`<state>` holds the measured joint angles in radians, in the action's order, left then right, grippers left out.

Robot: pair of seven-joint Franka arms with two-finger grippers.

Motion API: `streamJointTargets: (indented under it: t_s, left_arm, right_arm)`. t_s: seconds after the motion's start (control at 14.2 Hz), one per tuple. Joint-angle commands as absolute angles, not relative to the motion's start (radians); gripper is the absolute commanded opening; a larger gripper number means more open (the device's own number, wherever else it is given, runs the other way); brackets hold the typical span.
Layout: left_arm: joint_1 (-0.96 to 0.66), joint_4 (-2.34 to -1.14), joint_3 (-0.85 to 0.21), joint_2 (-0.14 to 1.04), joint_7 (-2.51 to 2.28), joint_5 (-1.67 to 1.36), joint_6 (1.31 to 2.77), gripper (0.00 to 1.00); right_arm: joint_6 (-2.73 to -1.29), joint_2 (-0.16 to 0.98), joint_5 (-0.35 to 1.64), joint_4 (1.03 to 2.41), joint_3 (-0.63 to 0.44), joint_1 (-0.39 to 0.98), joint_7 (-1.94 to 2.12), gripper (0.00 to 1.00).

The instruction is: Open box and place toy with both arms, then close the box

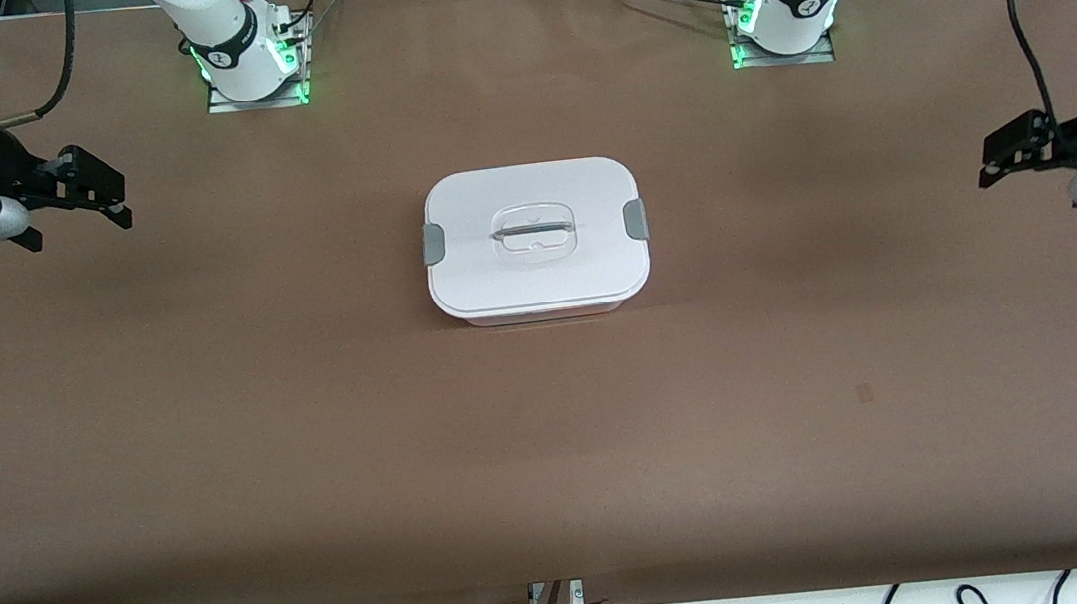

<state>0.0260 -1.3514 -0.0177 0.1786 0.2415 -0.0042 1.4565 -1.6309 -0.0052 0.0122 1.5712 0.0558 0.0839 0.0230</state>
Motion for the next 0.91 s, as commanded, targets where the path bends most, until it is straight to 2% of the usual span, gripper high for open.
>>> streamJointTargets:
  t_s: [0.0,0.28,0.84]
  left_arm:
    - [0.012,-1.394,-0.006,0.12,0.071,-0.023,1.412,1.0]
    - [0.002,-1.394,-0.006,0.109,0.005,-0.014,1.322,1.0]
    - [0.006,-1.355,-0.018,0.169,0.012,-0.037,1.328,1.0]
  right_arm:
    - [-1.628,-0.002,0.017,1.559,0.06,0.078,0.04,1.0]
    - [-1.628,-0.002,0.017,1.557,0.06,0.078,0.04,1.0]
    - [-1.629,-0.002,0.017,1.559,0.06,0.078,0.04,1.0]
